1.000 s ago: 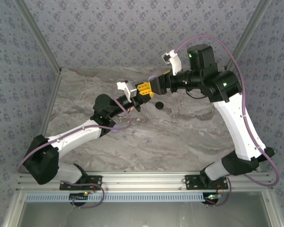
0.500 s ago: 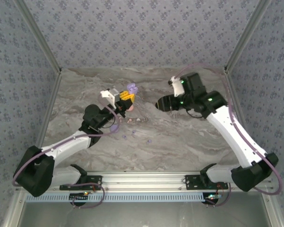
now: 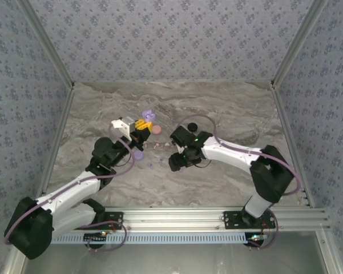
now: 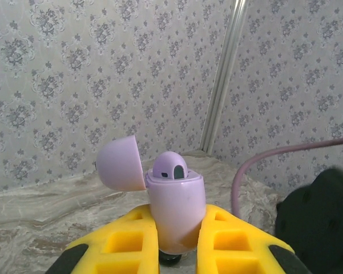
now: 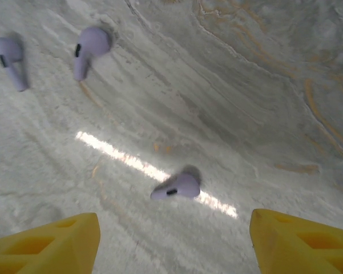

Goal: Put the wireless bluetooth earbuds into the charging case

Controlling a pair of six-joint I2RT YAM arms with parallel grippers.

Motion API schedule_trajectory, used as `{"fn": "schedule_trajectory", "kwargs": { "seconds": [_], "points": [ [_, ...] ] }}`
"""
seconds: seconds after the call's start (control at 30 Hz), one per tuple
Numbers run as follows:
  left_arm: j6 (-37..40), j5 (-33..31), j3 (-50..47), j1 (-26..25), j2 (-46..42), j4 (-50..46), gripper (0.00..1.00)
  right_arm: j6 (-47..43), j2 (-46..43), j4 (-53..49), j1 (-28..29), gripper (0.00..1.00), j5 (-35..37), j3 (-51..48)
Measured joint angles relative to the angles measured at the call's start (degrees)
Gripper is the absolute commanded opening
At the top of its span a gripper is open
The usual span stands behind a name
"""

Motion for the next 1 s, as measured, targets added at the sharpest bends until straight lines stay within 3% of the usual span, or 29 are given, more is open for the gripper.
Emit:
{"fn": "schedule_trajectory", "kwargs": {
  "seconds": [0.47,1.0],
  "points": [
    [0.22,-1.22,0.00,0.04,-0.83,-1.16,0.00,-1.40,11.17,-0.37,2.80,0.62,5.60,6.08],
    [0.22,-1.25,0.00,0.04,-0.79,-1.22,0.00,-2.69,11.72,-4.13,3.41,0.54,5.86,4.92]
  ]
}}
